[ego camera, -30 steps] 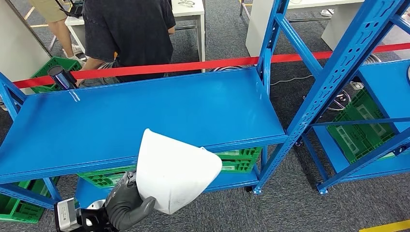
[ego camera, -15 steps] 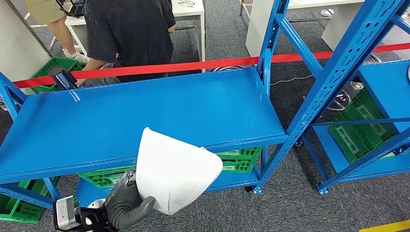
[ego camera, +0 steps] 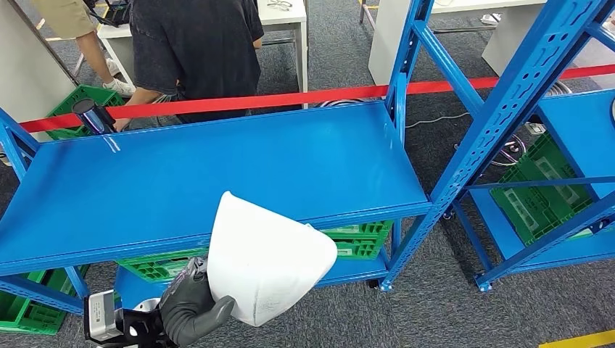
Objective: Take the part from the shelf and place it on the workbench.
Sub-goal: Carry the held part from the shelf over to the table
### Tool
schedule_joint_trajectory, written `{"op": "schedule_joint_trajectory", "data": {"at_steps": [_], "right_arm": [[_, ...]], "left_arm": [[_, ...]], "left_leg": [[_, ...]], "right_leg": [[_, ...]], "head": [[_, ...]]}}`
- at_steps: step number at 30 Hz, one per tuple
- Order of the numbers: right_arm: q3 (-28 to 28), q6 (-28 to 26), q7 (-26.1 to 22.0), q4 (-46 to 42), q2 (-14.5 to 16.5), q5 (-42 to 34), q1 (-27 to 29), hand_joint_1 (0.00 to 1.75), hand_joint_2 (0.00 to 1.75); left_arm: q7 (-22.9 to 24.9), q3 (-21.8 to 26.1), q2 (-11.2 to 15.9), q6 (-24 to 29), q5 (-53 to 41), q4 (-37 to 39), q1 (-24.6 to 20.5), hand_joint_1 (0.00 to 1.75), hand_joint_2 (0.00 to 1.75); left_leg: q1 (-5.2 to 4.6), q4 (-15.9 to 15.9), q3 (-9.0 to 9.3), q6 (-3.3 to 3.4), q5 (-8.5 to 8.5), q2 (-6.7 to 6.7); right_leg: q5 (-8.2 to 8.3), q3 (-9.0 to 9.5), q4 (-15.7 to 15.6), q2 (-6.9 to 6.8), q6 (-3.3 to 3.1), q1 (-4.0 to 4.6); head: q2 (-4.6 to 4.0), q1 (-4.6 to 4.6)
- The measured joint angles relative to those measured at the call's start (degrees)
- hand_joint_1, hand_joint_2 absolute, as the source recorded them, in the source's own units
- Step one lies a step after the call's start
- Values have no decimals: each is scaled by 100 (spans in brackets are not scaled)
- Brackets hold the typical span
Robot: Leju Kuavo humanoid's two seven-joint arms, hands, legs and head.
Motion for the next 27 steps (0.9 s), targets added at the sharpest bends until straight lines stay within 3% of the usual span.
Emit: {"op": "schedule_joint_trajectory", "data": {"at_steps": [13,17,20,22,24,25,26,27], "right_arm": [[107,7,-14,0,0,-121,34,0,175],[131,5,-15,0,5,-136,40,0,175],[142,-3,-16,0,3,-159,43,0,175],[158,-11,-16,-1,-4,-182,47,0,175],[184,-20,-13,-2,-14,-213,51,0,175],[198,-25,-10,-2,-20,-227,53,0,175],[211,-30,-8,-3,-26,-238,54,0,175],[221,-33,-6,-4,-33,-243,54,0,175]], "left_arm": [[122,-4,32,-152,81,2,6,175,175],[122,-3,39,-157,86,2,7,175,175],[122,1,38,-170,89,1,8,175,175],[127,3,31,-183,92,1,8,175,175],[139,3,23,-197,87,9,15,175,175],[144,3,21,-201,82,16,20,175,175],[147,2,20,-204,78,25,23,175,175],[149,2,19,-204,75,34,23,175,175]], "left_leg": [[-22,20,-6,25,-15,0],[-34,53,-25,80,-18,-1],[-9,-108,21,182,118,12],[30,-262,48,244,239,31],[28,-281,4,255,283,38],[30,-277,-22,239,295,40],[36,-269,-44,222,308,41],[47,-253,-67,204,318,42]], "right_leg": [[8,0,-3,0,15,-39],[35,0,-11,0,61,-59],[28,-16,-10,-1,131,-55],[-203,-181,339,-3,108,-51],[-526,-476,1036,-3,88,-72],[-615,-577,1310,-4,113,-90],[-615,-582,1388,-5,166,-113],[-532,-474,1242,-8,242,-139]], "head": [[0,-1],[0,-1],[0,0],[0,7],[0,9],[0,8],[0,8],[0,7]]}}
